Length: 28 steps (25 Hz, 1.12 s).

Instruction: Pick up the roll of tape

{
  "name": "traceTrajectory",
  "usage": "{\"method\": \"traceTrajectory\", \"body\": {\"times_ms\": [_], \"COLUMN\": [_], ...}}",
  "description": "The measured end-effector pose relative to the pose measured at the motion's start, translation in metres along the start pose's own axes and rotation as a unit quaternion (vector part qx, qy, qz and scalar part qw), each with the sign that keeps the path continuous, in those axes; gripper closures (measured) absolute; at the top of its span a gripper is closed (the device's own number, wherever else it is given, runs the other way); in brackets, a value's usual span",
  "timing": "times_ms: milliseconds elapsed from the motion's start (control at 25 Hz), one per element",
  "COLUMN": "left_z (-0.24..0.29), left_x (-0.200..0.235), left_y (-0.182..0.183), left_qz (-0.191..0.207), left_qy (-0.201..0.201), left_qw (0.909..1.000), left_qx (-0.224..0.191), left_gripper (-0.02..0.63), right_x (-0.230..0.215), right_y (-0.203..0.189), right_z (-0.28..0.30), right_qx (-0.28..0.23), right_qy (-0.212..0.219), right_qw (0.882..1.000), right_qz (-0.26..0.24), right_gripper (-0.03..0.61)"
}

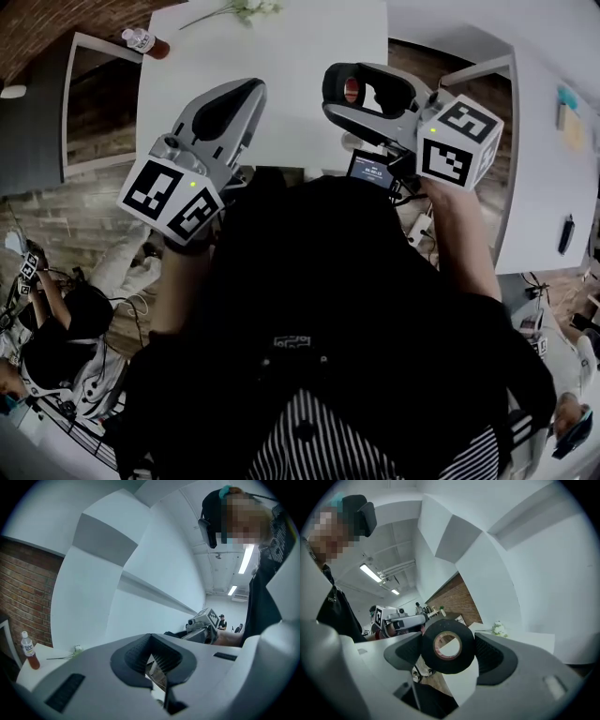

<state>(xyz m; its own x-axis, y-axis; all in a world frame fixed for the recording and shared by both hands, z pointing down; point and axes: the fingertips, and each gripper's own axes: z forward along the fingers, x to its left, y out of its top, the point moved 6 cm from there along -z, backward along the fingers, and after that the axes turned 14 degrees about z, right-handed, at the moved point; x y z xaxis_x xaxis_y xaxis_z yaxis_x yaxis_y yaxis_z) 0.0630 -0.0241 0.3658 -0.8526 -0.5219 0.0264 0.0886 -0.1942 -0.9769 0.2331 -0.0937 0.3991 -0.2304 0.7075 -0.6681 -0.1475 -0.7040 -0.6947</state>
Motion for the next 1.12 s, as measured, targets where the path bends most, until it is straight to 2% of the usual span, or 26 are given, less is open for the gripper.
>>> {"method": "traceTrajectory", "body": {"times_ms": [160, 320, 600, 1120], "left_z": [0.005, 0.01, 0.015, 0.011], "left_x": [0.0, 0.001, 0.002, 0.0], "left_y": [0.001, 0.001, 0.001, 0.002], "left_qz": [0.002, 0.003, 0.006, 0.008], "left_qy": [-0.002, -0.01, -0.022, -0.022], "left_qw": [1.0, 0.9999, 0.9997, 0.9997], "left_qx": [-0.001, 0.002, 0.006, 0.006], "left_gripper": [0.606, 0.606, 0.606, 0.606], "right_x": [0.013, 0.009, 0.0, -0.001], "right_y": [0.008, 0.009, 0.008, 0.01], "right_z": [-0.003, -0.003, 0.0, 0.001], "right_qx": [-0.009, -0.014, -0.016, -0.016], "right_qy": [0.014, 0.006, 0.002, 0.002], "right_qw": [1.0, 1.0, 1.0, 1.0], "right_qz": [-0.016, -0.024, -0.005, -0.011], "right_gripper": [0.233, 0.235, 0.235, 0.236]}}
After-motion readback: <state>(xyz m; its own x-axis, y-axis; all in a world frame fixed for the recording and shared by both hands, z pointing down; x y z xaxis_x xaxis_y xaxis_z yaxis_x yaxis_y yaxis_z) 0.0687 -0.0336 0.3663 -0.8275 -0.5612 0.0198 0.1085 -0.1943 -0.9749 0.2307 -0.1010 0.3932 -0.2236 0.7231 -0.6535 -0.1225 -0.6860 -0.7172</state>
